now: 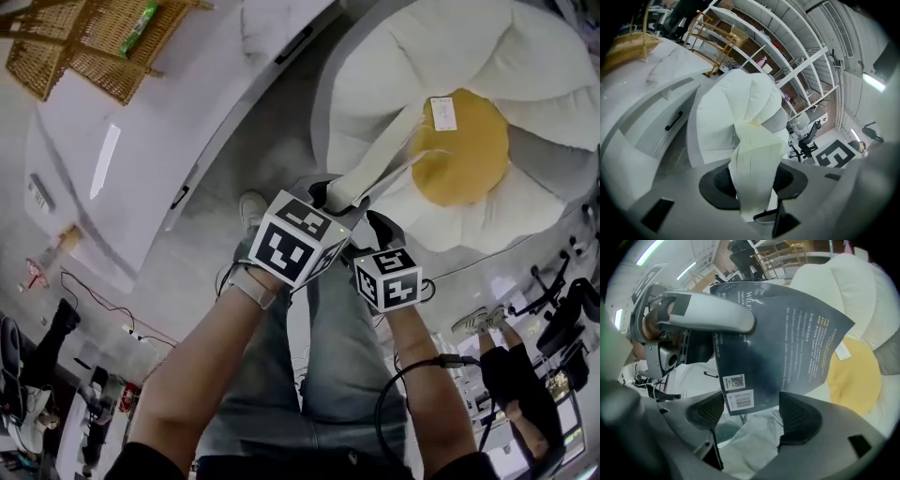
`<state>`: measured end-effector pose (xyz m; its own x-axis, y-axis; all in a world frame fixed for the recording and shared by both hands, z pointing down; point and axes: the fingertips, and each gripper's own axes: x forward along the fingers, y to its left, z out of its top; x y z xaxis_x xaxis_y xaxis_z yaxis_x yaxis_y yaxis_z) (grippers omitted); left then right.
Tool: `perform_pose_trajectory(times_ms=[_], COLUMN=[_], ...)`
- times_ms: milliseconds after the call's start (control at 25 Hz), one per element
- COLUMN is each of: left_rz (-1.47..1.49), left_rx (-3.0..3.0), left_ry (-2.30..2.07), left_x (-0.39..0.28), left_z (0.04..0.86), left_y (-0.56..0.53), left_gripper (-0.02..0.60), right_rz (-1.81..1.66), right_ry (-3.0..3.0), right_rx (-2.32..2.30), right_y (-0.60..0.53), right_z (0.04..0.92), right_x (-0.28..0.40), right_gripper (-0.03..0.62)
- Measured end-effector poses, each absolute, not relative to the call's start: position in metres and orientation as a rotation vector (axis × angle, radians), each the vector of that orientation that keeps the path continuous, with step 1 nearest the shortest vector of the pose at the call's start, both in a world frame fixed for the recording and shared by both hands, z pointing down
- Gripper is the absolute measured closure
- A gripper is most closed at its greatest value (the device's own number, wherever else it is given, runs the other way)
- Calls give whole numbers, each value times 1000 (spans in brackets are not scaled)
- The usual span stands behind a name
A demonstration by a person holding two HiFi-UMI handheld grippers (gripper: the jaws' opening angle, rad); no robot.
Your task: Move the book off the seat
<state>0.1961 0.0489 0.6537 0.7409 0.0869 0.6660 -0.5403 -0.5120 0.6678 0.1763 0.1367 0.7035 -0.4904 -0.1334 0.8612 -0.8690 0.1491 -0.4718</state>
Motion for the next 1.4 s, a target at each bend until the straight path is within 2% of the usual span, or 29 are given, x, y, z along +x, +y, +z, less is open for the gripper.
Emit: perform_pose_trajectory(times_ms=[280,640,920,1160,1400], left_rz=[744,444,306,279,109], left_rx=[2018,1873,1890,1945,1861], left_ry=[-448,-746,-904,-1040,-1187], left_x=[154,58,-15,-64,-133], left_z=[606,564,521,494,476], left_y=[52,34,40,48,56], left_gripper=[413,413,413,413,413], right_rz=[1251,1116,895,857,785], right_ry=[-1888,-2081,-2217,-2270,-2316], right_rx=[806,665,476,377,281], right_y=[134,120,118,124,128], right_z=[666,618,583,567,547], right_x=[133,77,4,-52,-106], right_gripper=[244,243,241,240,238])
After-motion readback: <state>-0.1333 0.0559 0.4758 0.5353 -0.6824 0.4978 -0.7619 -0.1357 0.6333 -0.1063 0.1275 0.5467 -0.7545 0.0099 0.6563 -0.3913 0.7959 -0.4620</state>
